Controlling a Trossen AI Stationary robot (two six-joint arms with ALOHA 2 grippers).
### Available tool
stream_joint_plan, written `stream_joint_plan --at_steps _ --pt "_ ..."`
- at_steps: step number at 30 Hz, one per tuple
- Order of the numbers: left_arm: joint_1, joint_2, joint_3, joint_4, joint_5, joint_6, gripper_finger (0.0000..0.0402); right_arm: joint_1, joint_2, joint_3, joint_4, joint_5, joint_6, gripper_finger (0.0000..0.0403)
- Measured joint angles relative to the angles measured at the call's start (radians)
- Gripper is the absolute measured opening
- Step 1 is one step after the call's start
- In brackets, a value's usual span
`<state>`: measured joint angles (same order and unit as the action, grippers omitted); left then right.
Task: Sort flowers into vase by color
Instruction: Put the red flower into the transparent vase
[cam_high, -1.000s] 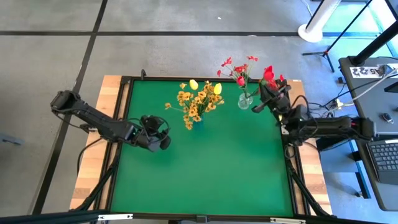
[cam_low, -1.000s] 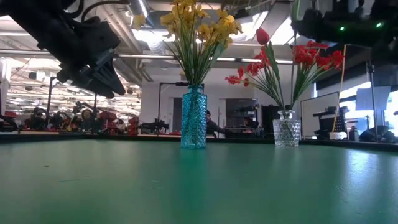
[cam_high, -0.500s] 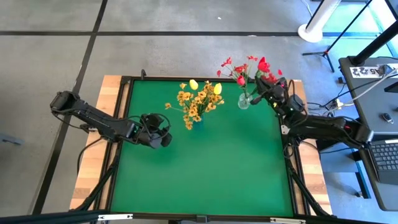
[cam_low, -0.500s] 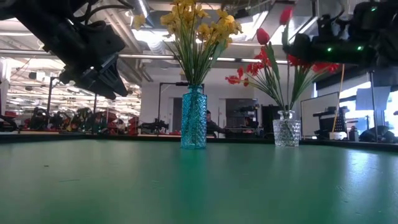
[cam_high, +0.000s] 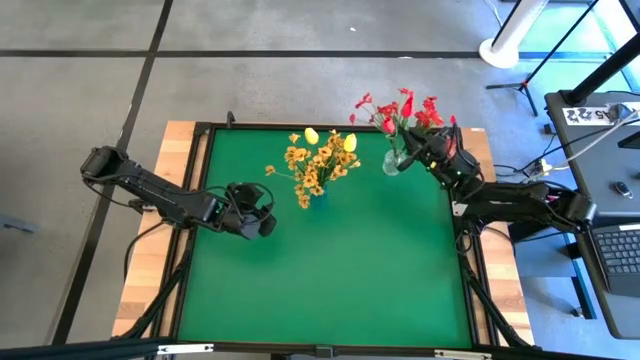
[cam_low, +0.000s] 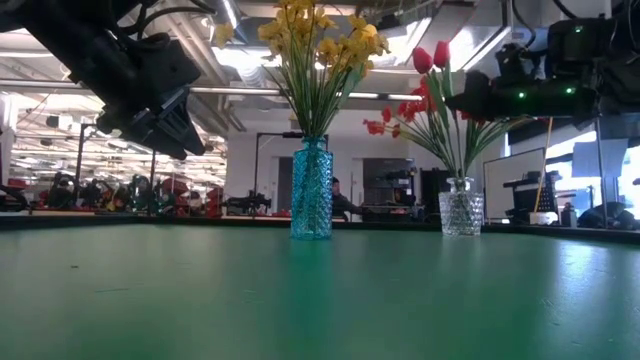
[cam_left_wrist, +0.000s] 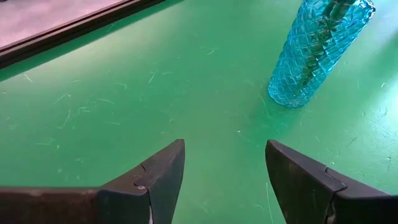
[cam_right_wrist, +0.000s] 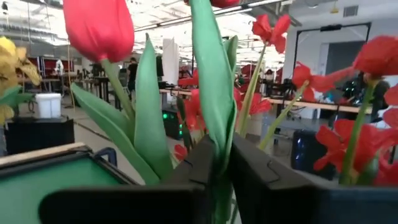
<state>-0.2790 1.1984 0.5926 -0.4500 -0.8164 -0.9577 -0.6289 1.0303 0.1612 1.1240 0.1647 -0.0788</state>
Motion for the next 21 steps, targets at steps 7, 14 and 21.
stream_joint_plan --at_steps 7,14,21 --pt "0.000 0.000 0.000 0.000 0.022 0.000 0.0218 0.001 0.000 0.000 -0.047 -0.020 0.070 0.0108" --pt "0.000 0.000 0.000 0.000 0.038 0.000 0.0218 0.001 0.000 0.000 -0.120 -0.101 0.127 0.0204" --pt "0.000 0.000 0.000 0.000 0.074 -0.032 0.0218 0.001 -0.030 0.000 -0.154 -0.132 0.142 0.0278"
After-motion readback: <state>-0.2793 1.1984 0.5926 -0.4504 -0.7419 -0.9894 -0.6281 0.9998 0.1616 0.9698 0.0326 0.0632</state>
